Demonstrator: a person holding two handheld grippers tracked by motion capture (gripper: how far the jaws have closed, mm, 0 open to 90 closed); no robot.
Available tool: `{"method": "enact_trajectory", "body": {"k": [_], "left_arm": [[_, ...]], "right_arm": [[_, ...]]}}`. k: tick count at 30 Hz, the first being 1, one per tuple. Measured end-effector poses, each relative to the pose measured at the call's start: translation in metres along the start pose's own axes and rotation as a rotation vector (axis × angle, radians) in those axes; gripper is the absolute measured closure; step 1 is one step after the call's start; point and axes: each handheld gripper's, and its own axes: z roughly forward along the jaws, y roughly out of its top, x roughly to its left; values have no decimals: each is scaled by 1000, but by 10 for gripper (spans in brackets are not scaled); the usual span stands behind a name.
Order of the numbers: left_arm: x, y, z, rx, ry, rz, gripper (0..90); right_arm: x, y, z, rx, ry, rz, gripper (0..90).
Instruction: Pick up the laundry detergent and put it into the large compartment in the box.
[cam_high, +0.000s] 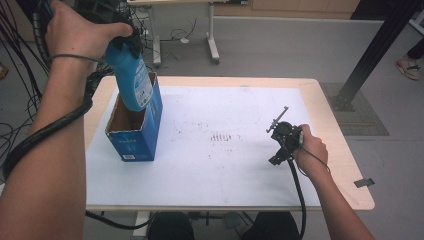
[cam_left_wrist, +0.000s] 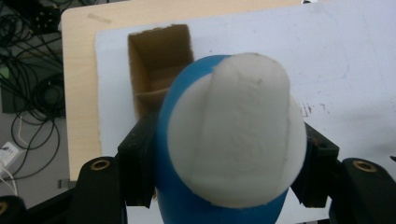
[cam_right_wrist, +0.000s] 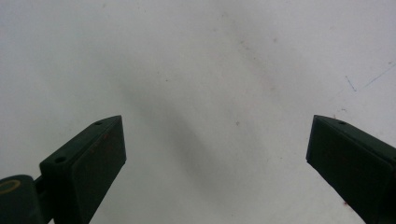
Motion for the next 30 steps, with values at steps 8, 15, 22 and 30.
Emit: {"method": "enact_trajectory", "body": {"k": [8, 15, 22, 30], "left_arm": [[18, 0, -1, 6, 38, -54, 371], [22, 2, 4, 13, 85, -72, 371], [27, 1, 11, 17, 81, -88, 371], [33, -3, 23, 28, 83, -104, 371]], "right_arm": [[-1, -1, 0, -4, 1, 0, 44], [-2, -1, 1, -2, 2, 8, 44], [-3, -3, 1, -1, 3, 16, 44], [-3, -3, 3, 1, 6, 13, 44]]}}
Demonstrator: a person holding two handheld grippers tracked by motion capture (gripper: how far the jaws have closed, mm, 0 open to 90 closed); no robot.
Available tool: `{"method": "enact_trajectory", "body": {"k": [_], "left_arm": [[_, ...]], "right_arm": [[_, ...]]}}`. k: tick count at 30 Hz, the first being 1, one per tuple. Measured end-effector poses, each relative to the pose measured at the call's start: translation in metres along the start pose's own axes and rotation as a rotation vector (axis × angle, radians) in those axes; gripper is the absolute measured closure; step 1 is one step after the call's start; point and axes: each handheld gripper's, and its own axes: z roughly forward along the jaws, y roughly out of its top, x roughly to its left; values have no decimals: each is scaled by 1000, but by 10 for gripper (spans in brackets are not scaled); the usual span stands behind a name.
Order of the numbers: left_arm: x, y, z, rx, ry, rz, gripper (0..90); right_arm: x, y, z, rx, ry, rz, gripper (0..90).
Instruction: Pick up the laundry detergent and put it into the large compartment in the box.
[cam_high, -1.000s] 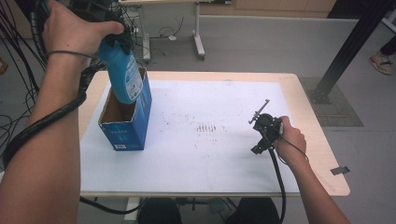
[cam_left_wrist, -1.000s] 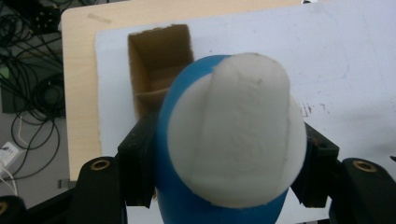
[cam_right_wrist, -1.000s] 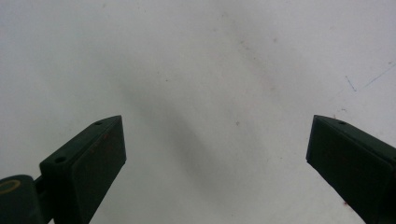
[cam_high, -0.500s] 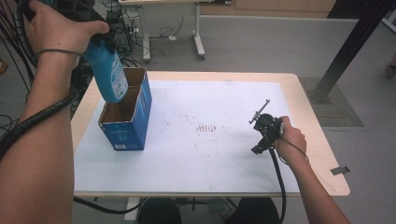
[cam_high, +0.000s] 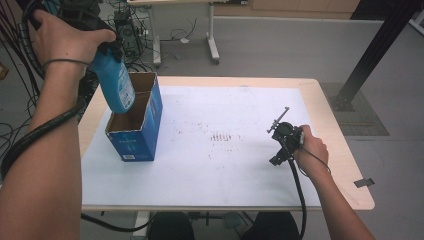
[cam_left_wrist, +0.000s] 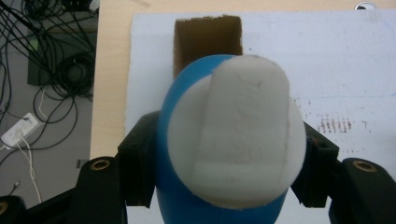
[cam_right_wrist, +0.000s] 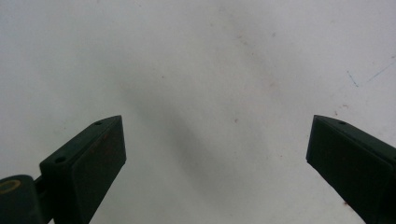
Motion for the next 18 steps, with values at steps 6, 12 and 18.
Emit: {"method": "enact_trajectory", "body": {"k": [6, 12, 18], "left_arm": [[1, -2, 7, 4, 2, 0, 371], [2, -3, 16, 7, -3, -9, 372], [2, -4, 26, 21, -5, -8, 371]], "right_arm": [[1, 1, 1, 1, 0, 1, 44], [1, 1, 1, 2, 4, 4, 44], [1, 1, 2, 5, 3, 7, 44]]}}
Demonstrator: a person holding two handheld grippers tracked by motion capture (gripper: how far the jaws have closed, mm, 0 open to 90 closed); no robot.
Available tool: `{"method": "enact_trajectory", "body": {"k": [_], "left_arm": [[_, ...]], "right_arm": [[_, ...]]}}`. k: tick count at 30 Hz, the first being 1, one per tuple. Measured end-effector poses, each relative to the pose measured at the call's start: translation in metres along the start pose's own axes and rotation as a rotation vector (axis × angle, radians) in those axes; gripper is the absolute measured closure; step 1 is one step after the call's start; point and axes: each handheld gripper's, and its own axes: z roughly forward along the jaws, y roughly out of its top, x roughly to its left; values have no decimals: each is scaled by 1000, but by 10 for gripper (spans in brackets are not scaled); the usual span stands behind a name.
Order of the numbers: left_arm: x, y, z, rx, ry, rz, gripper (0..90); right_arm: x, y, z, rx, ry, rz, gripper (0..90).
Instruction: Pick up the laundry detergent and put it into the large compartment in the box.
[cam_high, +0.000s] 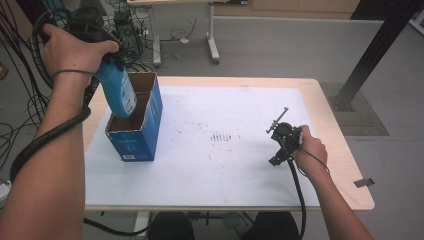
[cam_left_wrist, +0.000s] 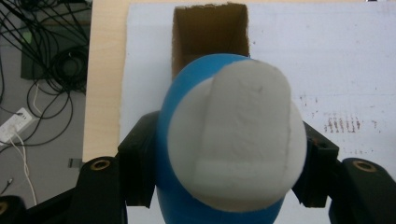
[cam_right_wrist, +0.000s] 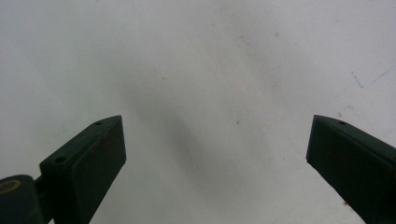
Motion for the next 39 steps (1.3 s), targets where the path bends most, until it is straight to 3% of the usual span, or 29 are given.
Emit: {"method": "enact_trajectory", "body": {"k": [39], "left_arm": [[3, -21, 71, 58, -23, -9, 372]], "right_arm": [[1, 0, 8, 11, 7, 0, 44]]}}
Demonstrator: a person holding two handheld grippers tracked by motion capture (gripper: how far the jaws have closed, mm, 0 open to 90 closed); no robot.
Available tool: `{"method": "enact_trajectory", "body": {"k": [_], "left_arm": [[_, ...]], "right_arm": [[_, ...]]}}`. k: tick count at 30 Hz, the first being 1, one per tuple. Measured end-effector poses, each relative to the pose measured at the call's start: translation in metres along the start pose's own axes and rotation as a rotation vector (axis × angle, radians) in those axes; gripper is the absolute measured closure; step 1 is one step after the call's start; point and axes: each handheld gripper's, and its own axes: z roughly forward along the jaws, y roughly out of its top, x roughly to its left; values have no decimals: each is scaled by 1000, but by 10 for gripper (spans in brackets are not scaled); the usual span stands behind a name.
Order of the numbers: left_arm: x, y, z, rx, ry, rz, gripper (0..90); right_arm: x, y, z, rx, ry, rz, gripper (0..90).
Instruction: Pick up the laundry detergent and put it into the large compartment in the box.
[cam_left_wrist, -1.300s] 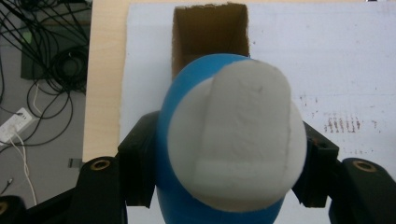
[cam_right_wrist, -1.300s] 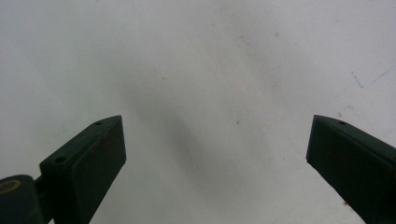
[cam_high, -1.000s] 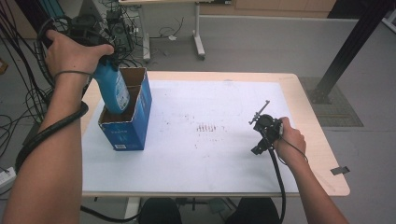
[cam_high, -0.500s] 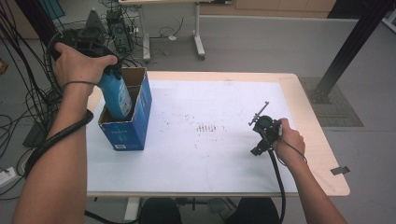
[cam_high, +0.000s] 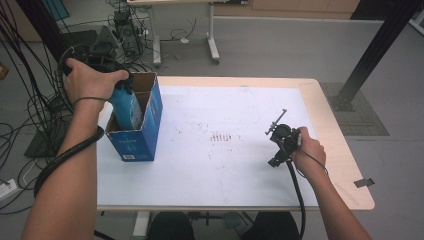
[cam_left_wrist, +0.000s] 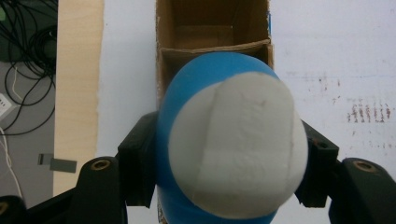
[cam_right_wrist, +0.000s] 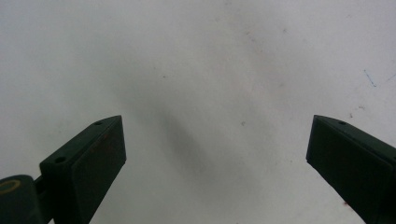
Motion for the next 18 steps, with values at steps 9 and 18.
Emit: {"method": "enact_trajectory", "body": {"k": [9, 18], "left_arm": [[0, -6, 19, 28, 2, 2, 372], [-2, -11, 35, 50, 12, 2, 372]], "right_arm": [[-1, -1, -1, -1, -2, -3, 44], [0, -1, 0, 0, 0, -1, 44]]}}
